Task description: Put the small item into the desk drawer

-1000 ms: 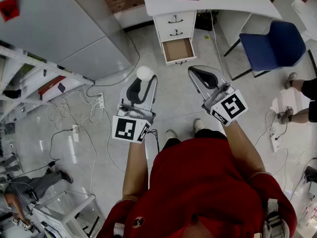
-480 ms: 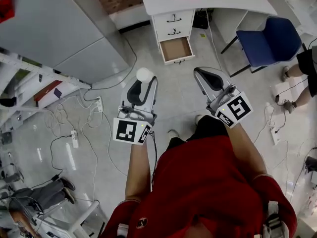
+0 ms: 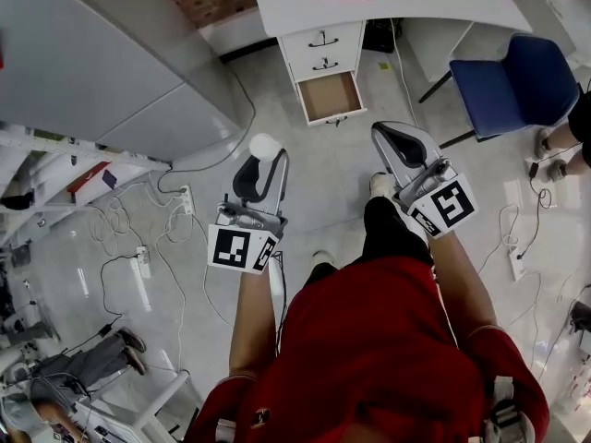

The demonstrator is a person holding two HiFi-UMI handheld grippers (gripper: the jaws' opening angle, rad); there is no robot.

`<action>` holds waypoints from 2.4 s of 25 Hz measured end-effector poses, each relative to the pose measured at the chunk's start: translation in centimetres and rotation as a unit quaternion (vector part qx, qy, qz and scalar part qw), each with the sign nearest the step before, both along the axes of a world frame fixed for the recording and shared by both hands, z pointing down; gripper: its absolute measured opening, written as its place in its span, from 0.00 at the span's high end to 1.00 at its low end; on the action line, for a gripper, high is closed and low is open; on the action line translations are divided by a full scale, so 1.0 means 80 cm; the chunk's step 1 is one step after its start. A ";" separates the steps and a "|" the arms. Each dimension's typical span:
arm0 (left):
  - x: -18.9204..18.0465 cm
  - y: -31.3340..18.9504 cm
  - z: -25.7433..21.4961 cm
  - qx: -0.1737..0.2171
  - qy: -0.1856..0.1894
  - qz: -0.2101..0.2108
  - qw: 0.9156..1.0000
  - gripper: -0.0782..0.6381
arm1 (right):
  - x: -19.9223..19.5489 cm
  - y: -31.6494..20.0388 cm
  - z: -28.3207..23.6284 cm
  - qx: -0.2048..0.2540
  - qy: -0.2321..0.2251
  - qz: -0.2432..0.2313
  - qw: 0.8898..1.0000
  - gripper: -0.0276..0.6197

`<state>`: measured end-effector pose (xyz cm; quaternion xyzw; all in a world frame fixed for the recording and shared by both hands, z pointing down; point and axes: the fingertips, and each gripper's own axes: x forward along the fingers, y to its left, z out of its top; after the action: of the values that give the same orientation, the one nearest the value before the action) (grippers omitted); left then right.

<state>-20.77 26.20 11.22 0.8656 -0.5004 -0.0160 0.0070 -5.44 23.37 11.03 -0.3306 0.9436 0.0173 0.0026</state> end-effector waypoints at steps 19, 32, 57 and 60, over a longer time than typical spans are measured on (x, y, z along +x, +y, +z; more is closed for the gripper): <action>0.125 -0.329 0.130 -0.121 -0.065 -0.055 0.989 0.70 | 0.134 -0.351 0.101 -0.046 0.008 -0.065 0.997 0.94; 0.113 -0.405 0.273 -0.191 -0.068 0.012 0.979 0.70 | 0.115 -0.429 0.199 -0.082 0.034 -0.028 0.996 0.94; 0.101 -0.523 0.738 -0.261 -0.111 0.086 0.955 0.70 | 0.108 -0.520 0.611 -0.065 0.089 -0.023 0.994 0.94; 0.102 -0.531 0.786 -0.267 -0.117 0.095 0.952 0.70 | 0.102 -0.523 0.648 -0.053 0.090 -0.029 0.994 0.94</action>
<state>-12.65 -16.25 74.14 0.8716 -0.3988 0.2204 0.1809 2.74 -18.45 62.87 -0.3000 0.9487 -0.0029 -0.0998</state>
